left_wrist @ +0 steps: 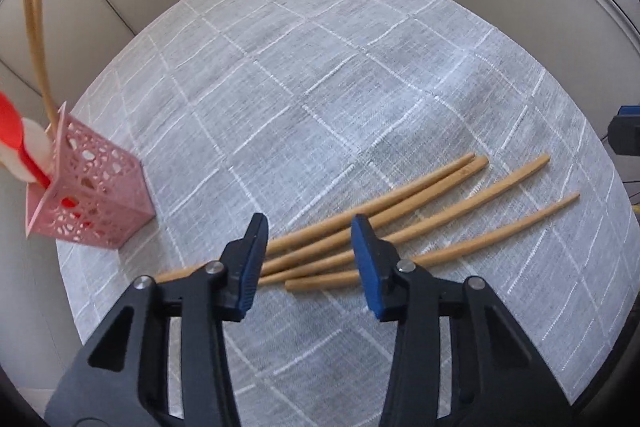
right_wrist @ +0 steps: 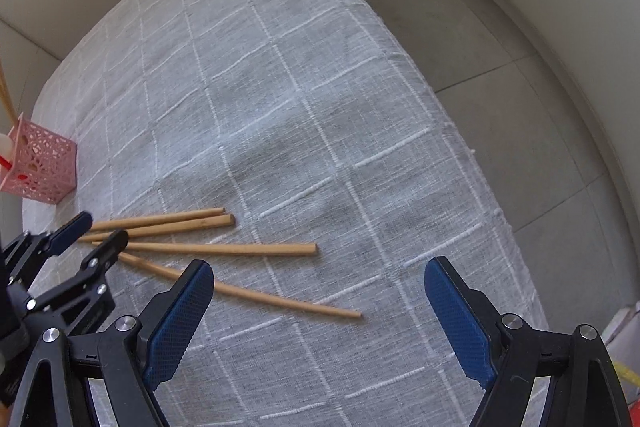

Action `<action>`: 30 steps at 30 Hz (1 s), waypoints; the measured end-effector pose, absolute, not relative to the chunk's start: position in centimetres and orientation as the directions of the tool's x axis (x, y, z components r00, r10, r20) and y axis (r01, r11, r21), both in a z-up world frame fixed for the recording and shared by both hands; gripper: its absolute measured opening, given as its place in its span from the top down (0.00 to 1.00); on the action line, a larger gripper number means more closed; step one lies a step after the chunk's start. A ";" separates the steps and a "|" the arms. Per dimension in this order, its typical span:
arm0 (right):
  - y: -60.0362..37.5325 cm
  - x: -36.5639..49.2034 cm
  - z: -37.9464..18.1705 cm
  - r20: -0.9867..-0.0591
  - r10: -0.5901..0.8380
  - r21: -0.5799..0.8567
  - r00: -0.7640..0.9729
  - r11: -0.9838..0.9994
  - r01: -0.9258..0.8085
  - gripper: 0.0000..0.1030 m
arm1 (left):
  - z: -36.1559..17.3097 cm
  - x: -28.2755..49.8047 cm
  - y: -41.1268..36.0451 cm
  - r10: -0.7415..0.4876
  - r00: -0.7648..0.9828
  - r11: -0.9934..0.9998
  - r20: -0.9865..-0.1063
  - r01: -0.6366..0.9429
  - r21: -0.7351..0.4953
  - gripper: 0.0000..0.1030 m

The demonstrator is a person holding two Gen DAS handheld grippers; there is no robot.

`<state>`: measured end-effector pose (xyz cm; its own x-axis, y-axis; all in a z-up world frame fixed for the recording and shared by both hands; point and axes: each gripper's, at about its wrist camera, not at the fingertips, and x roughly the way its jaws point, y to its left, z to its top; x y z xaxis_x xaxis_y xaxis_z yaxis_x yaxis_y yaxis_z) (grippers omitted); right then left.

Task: Organize utensils
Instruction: 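Lower the left tool onto the chopstick pile and close on one chopstick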

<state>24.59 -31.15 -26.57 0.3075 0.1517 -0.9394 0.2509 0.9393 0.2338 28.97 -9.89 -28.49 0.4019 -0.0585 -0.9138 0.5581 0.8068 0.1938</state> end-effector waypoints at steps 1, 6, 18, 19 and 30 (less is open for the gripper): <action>-31.2 24.7 -26.5 -0.939 0.155 0.238 0.308 0.938 0.251 0.13 | -28.8 29.2 -10.1 -0.062 0.393 0.793 -0.917 0.577 0.194 0.59; -31.4 24.8 -25.9 -0.935 0.146 0.232 0.323 0.942 0.244 0.13 | -29.0 29.6 -11.1 -0.091 0.366 0.721 -0.926 0.666 0.192 0.62; -31.0 24.7 -25.3 -0.925 0.168 0.257 0.341 0.937 0.237 0.13 | -29.9 28.8 -15.4 -0.037 0.311 0.604 -0.950 0.764 0.227 0.72; -31.0 24.7 -25.4 -0.926 0.166 0.256 0.338 0.936 0.242 0.13 | -29.9 29.2 -15.6 -0.039 0.304 0.631 -0.952 0.746 0.212 0.73; -31.6 24.8 -27.0 -0.939 0.181 0.263 0.293 0.927 0.269 0.13 | -29.7 31.6 -11.6 -0.160 0.203 0.900 -0.966 0.431 -0.058 0.83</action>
